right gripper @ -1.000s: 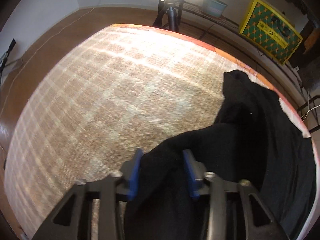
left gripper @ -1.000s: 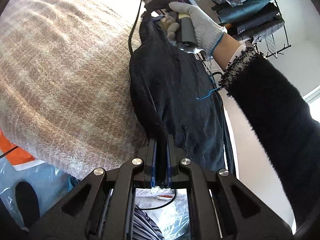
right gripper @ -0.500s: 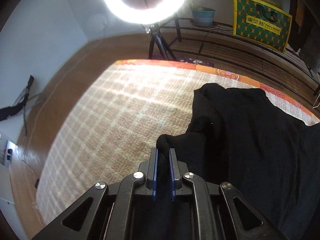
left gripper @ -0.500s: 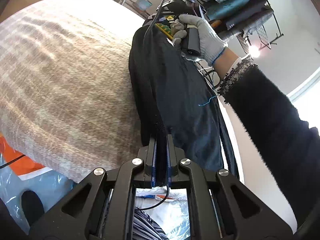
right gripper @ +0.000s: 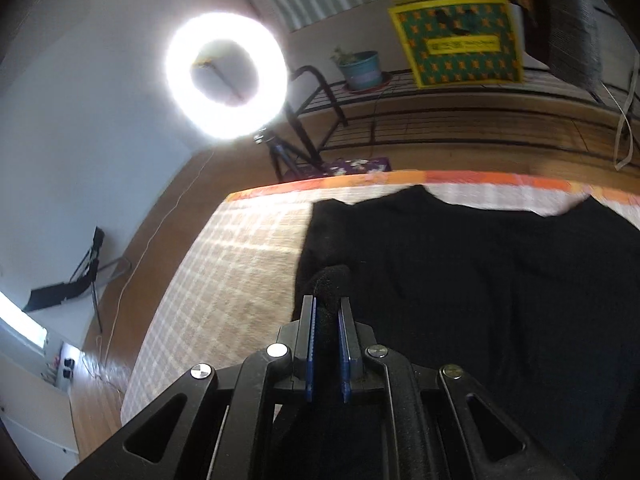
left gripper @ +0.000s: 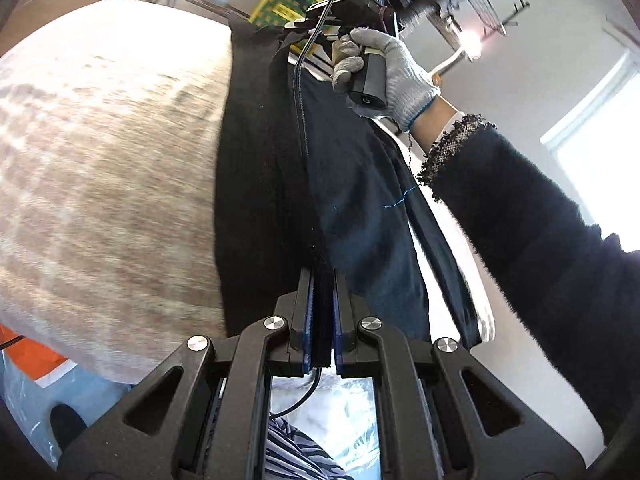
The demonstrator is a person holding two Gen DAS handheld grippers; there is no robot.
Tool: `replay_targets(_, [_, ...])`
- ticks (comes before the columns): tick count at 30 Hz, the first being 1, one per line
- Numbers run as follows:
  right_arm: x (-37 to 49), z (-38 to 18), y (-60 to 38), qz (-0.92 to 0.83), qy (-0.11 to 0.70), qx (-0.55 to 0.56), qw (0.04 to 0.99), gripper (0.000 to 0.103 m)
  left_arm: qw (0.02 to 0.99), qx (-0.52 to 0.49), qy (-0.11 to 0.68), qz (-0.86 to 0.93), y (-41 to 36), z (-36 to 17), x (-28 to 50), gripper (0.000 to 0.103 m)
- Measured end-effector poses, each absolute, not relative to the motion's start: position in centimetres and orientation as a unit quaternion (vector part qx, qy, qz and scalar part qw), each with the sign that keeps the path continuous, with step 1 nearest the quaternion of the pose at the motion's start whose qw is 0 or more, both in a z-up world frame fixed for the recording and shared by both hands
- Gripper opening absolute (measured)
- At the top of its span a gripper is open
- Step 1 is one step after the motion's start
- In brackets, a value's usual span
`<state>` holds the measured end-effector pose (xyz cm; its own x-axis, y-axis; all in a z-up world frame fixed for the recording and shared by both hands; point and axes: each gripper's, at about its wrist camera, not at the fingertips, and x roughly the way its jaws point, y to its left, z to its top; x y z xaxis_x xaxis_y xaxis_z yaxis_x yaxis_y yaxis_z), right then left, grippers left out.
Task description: Fold large clothes
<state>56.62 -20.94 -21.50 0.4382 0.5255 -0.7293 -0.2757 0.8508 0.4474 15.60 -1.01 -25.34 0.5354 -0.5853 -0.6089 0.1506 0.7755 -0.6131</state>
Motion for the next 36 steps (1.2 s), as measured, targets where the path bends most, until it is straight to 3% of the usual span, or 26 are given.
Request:
replay_targets(12, [57.3,-27.8,-25.8,0.172,0.514,0.148,0.827,0.007,0.835,-0.205,0.462,-0.220,-4.8,-26.4,16.3,0.005])
replay_targets(15, [57.1,-28.1,-26.1,0.144,0.519,0.142,0.830,0.012,0.836,-0.196,0.463,-0.218,-5.0,-26.0,16.5,0.005])
replay_targets(19, [55.7,-26.2,-26.8,0.151,0.497,0.129,0.845,0.042,0.841,-0.178,0.459,-0.222,-5.6,-25.6,16.1,0.005])
replay_targets(25, [51.4,-20.9,-30.0,0.194,0.444,0.162,0.859,0.047,0.835,-0.156,0.460,-0.257,-6.7,-24.5,14.4,0.014])
replay_targets(36, [38.3,-13.1,-36.2,0.252,0.377,0.202,0.868,0.046,0.851,-0.118,0.424,-0.286,-4.1,-19.1,6.9,0.014])
